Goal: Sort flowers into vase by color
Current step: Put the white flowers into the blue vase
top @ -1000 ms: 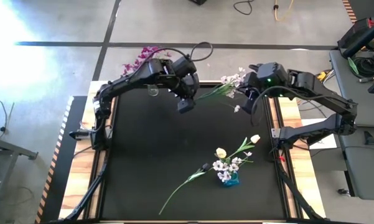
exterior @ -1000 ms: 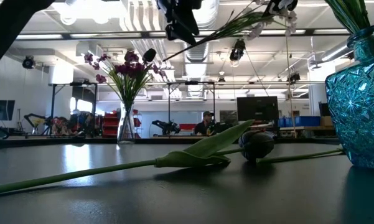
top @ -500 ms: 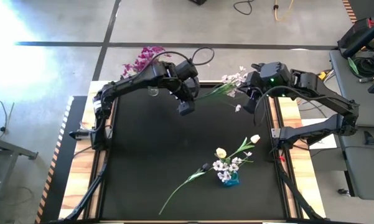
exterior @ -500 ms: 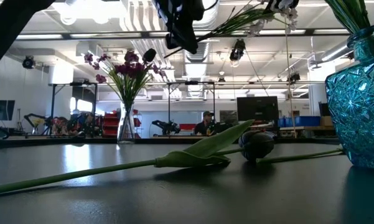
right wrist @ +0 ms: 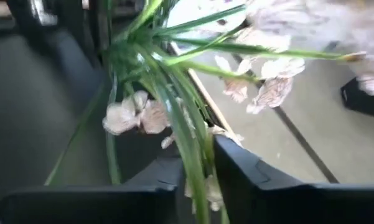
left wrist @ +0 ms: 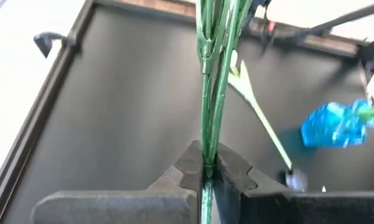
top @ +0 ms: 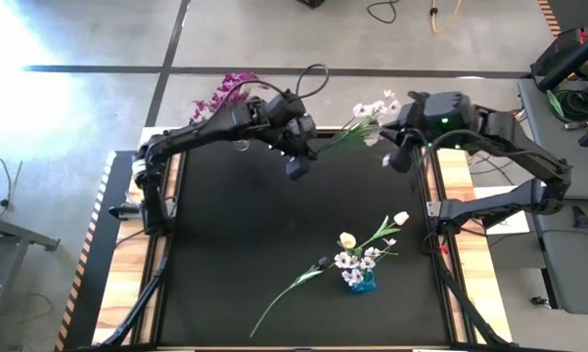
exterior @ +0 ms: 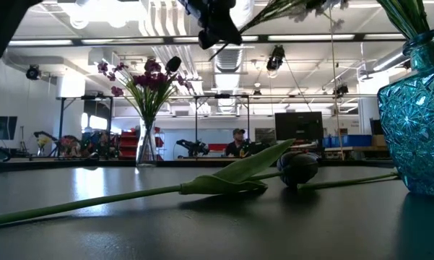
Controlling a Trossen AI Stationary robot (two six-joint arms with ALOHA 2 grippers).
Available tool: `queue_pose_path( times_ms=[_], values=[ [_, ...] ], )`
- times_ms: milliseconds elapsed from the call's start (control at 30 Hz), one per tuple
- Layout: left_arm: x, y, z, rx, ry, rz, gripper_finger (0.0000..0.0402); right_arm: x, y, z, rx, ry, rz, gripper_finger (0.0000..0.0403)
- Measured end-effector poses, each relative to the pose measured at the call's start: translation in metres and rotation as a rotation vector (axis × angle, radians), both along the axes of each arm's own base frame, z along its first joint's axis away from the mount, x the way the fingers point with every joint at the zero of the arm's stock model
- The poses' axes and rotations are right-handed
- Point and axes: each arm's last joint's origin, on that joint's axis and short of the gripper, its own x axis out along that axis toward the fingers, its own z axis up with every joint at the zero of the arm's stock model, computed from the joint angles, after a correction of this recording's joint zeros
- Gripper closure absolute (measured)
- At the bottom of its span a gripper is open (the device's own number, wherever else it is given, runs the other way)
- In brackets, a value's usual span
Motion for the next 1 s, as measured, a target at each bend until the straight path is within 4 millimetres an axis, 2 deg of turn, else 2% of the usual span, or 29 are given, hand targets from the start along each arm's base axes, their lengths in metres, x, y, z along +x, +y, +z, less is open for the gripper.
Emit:
queue_pose_path(
  times_ms=[167,333,400,533,600,667,767,1000],
  values=[
    [-0.003,-0.009,-0.008,-0.003,-0.201,0.034,0.0400,-0.012,0.004,0.026,-0.031,-0.098,-0.005,0.0261],
    [-0.018,-0.019,-0.015,-0.029,-0.414,0.067,0.0400,-0.029,0.011,0.056,-0.071,-0.194,-0.002,0.0210],
    [-0.027,-0.022,-0.015,-0.046,-0.477,0.082,0.0400,-0.037,0.013,0.068,-0.087,-0.235,-0.002,0.0198],
    [-0.043,-0.026,-0.018,-0.041,-0.498,0.124,0.0401,-0.052,0.019,0.088,-0.125,-0.312,0.000,0.0187],
    [-0.047,-0.027,-0.017,-0.030,-0.501,0.125,0.0401,-0.071,0.025,0.098,-0.138,-0.376,-0.006,0.0186],
    [-0.049,-0.028,-0.013,-0.015,-0.527,0.117,0.0401,-0.079,0.029,0.102,-0.120,-0.412,-0.008,0.0187],
    [-0.048,-0.029,-0.001,-0.001,-0.604,0.070,0.0401,-0.068,0.026,0.095,-0.030,-0.410,0.018,0.0188],
    [-0.041,-0.030,0.019,-0.017,-0.724,-0.057,0.0401,0.000,0.012,0.064,0.145,-0.506,0.158,0.0188]
  ],
)
